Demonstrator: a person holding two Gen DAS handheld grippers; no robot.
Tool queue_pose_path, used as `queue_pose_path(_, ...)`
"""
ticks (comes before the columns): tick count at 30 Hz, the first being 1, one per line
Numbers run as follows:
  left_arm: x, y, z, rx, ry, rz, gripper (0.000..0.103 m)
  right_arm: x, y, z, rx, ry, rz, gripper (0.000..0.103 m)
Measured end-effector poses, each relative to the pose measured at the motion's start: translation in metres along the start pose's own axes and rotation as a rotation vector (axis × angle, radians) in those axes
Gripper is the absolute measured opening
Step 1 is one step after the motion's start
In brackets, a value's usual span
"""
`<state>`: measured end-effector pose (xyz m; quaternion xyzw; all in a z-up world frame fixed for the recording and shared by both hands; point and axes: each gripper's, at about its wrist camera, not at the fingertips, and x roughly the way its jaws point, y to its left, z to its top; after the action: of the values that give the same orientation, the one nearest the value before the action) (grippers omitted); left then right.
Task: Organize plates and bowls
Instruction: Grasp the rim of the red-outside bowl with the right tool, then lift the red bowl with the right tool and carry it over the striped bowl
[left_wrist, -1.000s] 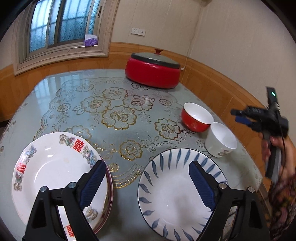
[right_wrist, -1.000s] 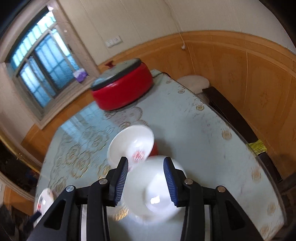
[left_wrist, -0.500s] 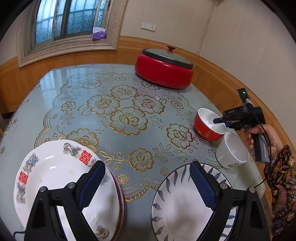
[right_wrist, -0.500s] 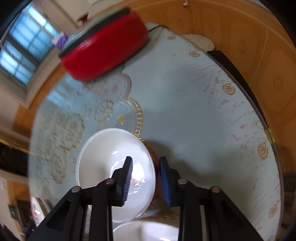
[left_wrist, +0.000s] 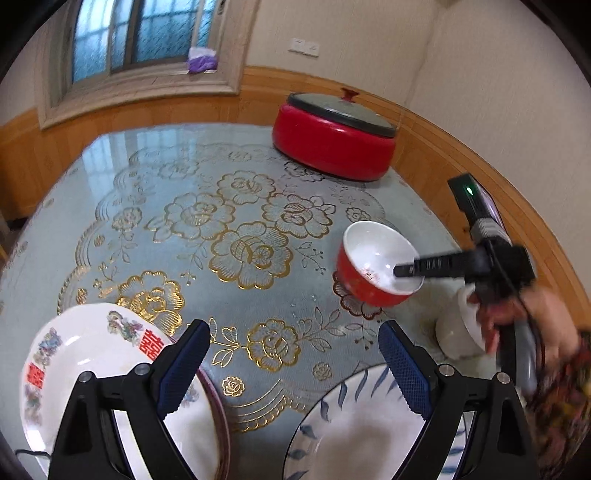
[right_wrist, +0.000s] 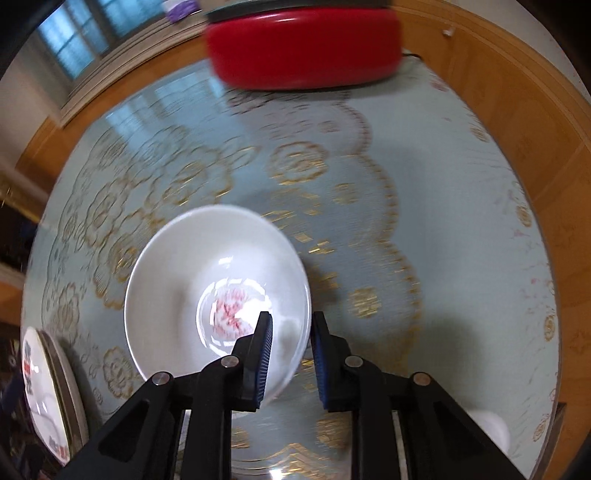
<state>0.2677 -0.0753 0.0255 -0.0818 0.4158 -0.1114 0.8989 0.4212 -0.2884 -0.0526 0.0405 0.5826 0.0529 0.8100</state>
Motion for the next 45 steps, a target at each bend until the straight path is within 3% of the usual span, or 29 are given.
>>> queue_pose_path(8, 0.030, 0.005, 0.021, -0.078, 0.043, 0.036, 0.088, 0.002, 0.027, -0.020, -0.020, -0.017, 0.052, 0.022)
queue_pose_path(12, 0.047, 0.001, 0.032, -0.063, 0.066, 0.052, 0.075, 0.001, 0.030, -0.028, -0.023, -0.007, 0.086, 0.022)
queue_pose_path(21, 0.102, -0.005, 0.044, -0.036, 0.209, 0.047, 0.074, 0.004, 0.024, -0.038, 0.066, 0.013, 0.179, 0.025)
queue_pose_path(23, 0.112, -0.006, 0.045, -0.039, 0.235, 0.046, 0.069, 0.007, 0.021, -0.037, 0.105, 0.019, 0.204, 0.025)
queue_pose_path(31, 0.143, -0.011, 0.039, -0.045, 0.320, 0.011, 0.028, 0.021, 0.022, -0.038, 0.157, 0.023, 0.227, 0.023)
queue_pose_path(32, 0.145, -0.010, 0.038, -0.052, 0.322, -0.006, 0.026, 0.022, 0.024, -0.038, 0.144, 0.017, 0.222, 0.022)
queue_pose_path(34, 0.145, -0.015, 0.038, -0.037, 0.304, -0.035, 0.014, 0.023, 0.024, -0.038, 0.138, 0.007, 0.222, 0.022)
queue_pose_path(38, 0.141, -0.031, 0.034, 0.071, 0.263, 0.016, 0.015, 0.024, 0.026, -0.036, 0.117, -0.018, 0.199, 0.020)
queue_pose_path(45, 0.125, -0.028, 0.039, 0.054, 0.219, -0.021, 0.014, 0.012, 0.024, -0.035, 0.112, -0.074, 0.221, 0.018)
